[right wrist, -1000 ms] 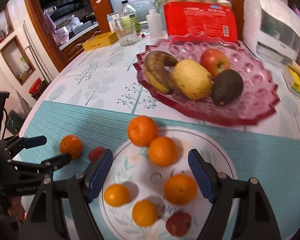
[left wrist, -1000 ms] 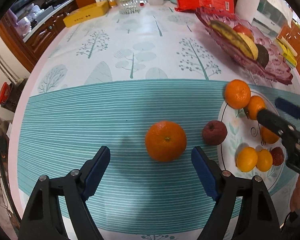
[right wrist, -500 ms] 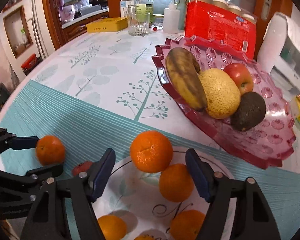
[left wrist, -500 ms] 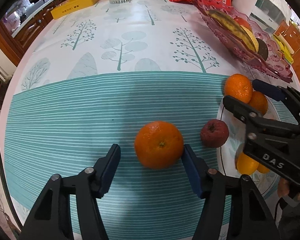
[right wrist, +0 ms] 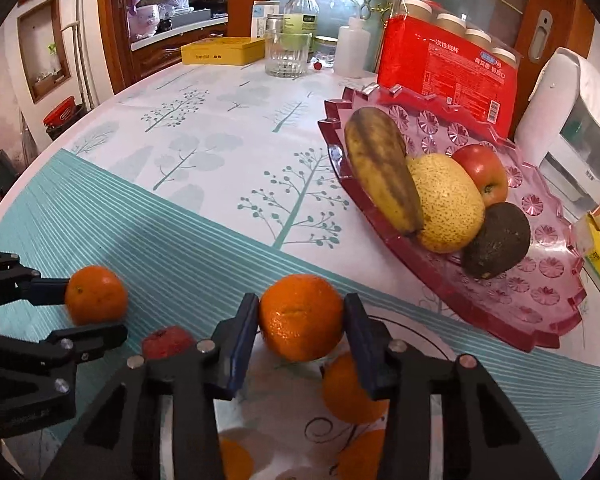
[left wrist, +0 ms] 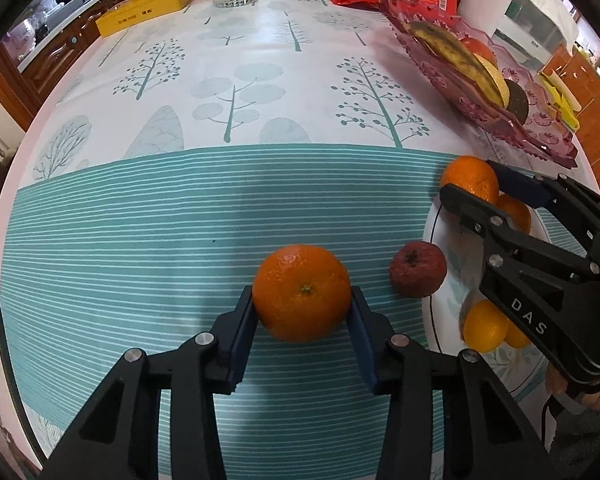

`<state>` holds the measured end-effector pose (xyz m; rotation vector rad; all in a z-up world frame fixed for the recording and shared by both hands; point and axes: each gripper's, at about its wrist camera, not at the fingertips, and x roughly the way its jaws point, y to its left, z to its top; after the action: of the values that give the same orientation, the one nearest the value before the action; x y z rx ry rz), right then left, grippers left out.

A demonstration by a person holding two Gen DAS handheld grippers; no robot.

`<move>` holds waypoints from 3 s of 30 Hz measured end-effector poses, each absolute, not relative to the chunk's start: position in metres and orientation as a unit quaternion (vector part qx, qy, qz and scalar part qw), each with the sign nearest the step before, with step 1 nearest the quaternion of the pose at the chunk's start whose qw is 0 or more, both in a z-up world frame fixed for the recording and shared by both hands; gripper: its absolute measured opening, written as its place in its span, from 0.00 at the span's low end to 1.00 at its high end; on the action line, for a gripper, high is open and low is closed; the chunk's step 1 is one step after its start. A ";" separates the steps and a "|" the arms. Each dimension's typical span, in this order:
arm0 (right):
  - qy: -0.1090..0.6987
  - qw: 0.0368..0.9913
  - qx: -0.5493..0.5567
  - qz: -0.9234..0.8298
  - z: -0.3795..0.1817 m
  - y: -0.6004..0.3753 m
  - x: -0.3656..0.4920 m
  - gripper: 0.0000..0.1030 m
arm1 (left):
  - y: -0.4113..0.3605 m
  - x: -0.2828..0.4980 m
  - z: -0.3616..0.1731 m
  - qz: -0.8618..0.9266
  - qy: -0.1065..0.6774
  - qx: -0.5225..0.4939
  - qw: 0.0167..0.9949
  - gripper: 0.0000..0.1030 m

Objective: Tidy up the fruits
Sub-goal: 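Grasp an orange with the right gripper while the left gripper grasps another orange, then lift both oranges and carry them over the pink bowl, then open the right gripper over the bowl while the left gripper releases its orange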

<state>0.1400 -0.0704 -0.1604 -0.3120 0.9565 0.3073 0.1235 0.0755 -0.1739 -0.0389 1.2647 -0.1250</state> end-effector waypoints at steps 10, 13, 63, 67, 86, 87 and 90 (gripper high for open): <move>0.481 0.856 -0.038 0.187 -0.151 -0.099 0.144 0.42 | 0.079 0.118 -0.166 -0.056 0.582 -0.031 0.811 0.41; 0.483 0.854 -0.019 0.190 -0.149 -0.107 0.143 0.42 | 0.079 0.116 -0.161 -0.057 0.577 -0.033 0.814 0.41; 0.467 0.878 0.104 -0.001 -0.074 -0.260 0.257 0.42 | -0.126 0.298 -0.066 -0.190 0.501 0.142 0.832 0.41; 0.480 0.870 0.110 -0.020 -0.101 -0.264 0.266 0.42 | -0.133 0.300 -0.083 -0.194 0.503 0.160 0.827 0.41; 0.452 0.888 0.067 -0.045 -0.096 -0.254 0.251 0.47 | -0.124 0.296 -0.083 -0.157 0.475 0.179 0.847 0.72; 0.449 0.890 0.067 -0.044 -0.093 -0.254 0.249 0.47 | -0.122 0.294 -0.079 -0.156 0.473 0.178 0.848 0.74; 0.437 0.897 0.059 -0.046 -0.082 -0.251 0.240 0.50 | -0.117 0.287 -0.068 -0.152 0.466 0.172 0.855 0.78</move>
<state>0.2401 -0.2515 -0.0823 0.1218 0.9045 -0.0962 0.2873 -0.1167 -0.0680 0.3613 0.9796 -0.3203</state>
